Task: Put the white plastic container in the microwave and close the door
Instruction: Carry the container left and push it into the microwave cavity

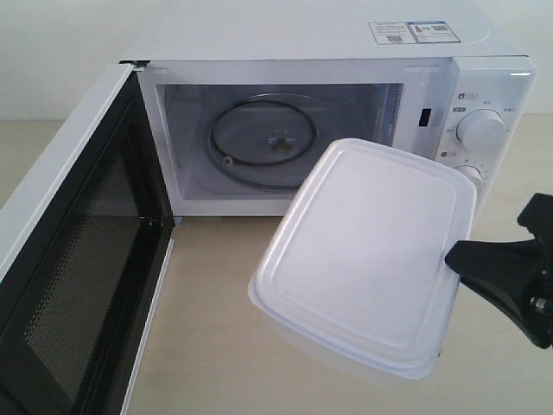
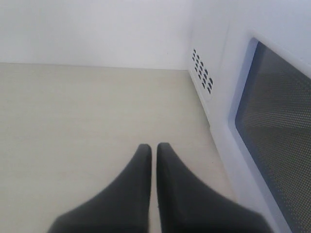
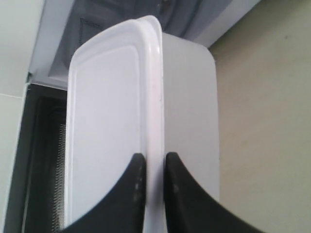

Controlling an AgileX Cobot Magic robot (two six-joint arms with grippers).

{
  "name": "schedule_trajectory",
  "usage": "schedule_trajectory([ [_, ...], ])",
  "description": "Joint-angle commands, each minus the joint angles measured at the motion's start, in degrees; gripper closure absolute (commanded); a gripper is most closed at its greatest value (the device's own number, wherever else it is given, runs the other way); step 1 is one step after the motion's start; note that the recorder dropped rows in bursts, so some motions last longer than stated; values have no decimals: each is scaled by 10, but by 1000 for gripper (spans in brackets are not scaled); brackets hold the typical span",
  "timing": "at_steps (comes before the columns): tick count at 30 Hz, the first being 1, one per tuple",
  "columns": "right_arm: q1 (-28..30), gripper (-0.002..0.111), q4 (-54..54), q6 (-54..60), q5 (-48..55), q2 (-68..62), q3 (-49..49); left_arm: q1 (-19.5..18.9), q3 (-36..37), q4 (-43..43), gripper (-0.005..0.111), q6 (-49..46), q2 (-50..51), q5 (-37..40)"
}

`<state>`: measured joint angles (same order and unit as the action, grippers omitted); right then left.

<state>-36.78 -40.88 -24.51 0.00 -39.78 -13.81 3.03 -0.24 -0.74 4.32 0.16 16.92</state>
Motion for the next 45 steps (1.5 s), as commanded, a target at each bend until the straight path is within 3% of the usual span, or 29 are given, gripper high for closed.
schedule_trajectory([
  [1,-52,108,257,-294,-97,-26,-1,-1,2,1,102,-3,-2,0],
  [13,-112,108,308,-412,-287,-180,27,-1,2,1,102,-3,-2,0],
  [21,-112,108,308,-473,-399,-279,46,-1,2,1,102,-3,-2,0],
  [35,-112,108,200,-421,-402,-336,-4,-1,2,1,102,-3,-2,0],
  [45,-112,108,194,-416,-407,-429,-52,-1,2,1,102,-3,-2,0],
])
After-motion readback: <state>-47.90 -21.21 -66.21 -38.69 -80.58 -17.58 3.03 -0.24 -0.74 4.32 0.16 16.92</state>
